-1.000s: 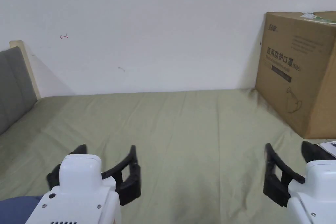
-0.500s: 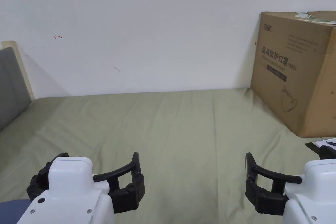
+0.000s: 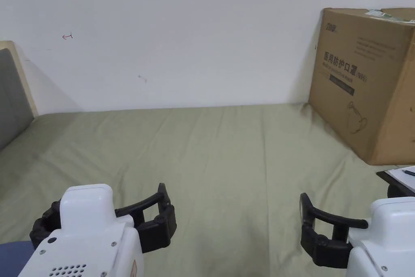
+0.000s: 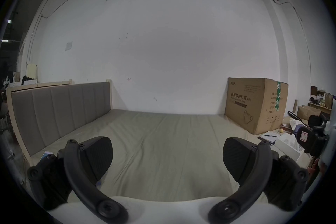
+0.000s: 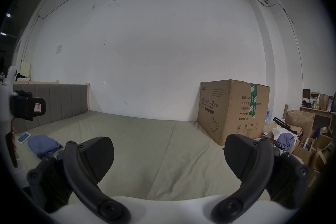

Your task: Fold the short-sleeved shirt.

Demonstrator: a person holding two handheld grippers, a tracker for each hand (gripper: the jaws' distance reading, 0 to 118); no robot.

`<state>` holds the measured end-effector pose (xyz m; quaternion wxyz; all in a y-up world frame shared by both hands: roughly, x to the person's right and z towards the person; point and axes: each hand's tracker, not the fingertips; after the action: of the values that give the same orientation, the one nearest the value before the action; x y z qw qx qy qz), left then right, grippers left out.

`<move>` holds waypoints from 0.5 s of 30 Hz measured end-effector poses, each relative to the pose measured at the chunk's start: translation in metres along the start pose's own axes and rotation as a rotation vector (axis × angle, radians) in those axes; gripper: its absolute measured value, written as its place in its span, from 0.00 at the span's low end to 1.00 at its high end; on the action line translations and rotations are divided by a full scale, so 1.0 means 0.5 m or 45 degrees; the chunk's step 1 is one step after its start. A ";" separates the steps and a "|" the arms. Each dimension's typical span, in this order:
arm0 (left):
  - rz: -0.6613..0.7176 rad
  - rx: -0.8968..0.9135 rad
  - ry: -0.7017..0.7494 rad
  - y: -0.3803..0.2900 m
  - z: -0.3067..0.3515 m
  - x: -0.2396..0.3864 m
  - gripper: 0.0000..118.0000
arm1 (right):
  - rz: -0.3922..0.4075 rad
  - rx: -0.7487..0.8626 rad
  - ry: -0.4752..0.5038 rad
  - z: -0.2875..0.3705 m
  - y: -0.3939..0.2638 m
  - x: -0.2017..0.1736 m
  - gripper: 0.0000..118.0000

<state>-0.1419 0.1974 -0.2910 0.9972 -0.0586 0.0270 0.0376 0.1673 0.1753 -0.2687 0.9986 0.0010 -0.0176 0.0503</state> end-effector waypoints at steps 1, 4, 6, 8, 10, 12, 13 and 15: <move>-0.010 -0.005 0.018 0.000 -0.002 0.001 1.00 | 0.002 -0.006 0.001 -0.001 -0.001 -0.001 1.00; -0.031 -0.001 0.024 -0.007 -0.007 0.001 1.00 | 0.007 -0.013 0.008 0.000 -0.003 -0.005 1.00; -0.025 -0.005 0.018 -0.006 -0.007 -0.001 1.00 | 0.017 -0.016 0.013 0.000 -0.003 -0.008 1.00; -0.018 -0.007 0.014 -0.007 -0.007 -0.001 1.00 | 0.029 -0.024 0.013 -0.001 -0.004 -0.010 1.00; -0.026 -0.026 0.005 -0.009 -0.010 0.000 1.00 | 0.033 -0.030 0.014 -0.002 -0.007 -0.011 1.00; -0.046 -0.045 0.022 -0.014 -0.014 0.007 1.00 | 0.031 -0.037 0.014 -0.003 -0.009 -0.011 1.00; -0.058 -0.054 0.022 -0.017 -0.013 0.008 1.00 | 0.030 -0.042 0.016 -0.004 -0.010 -0.011 1.00; -0.061 -0.078 0.011 -0.021 -0.015 0.011 1.00 | 0.031 -0.047 0.017 -0.003 -0.011 -0.013 1.00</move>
<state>-0.1362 0.1866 -0.2977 0.9954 -0.0899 0.0287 0.0141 0.1616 0.1693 -0.2706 0.9978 -0.0181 -0.0119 0.0620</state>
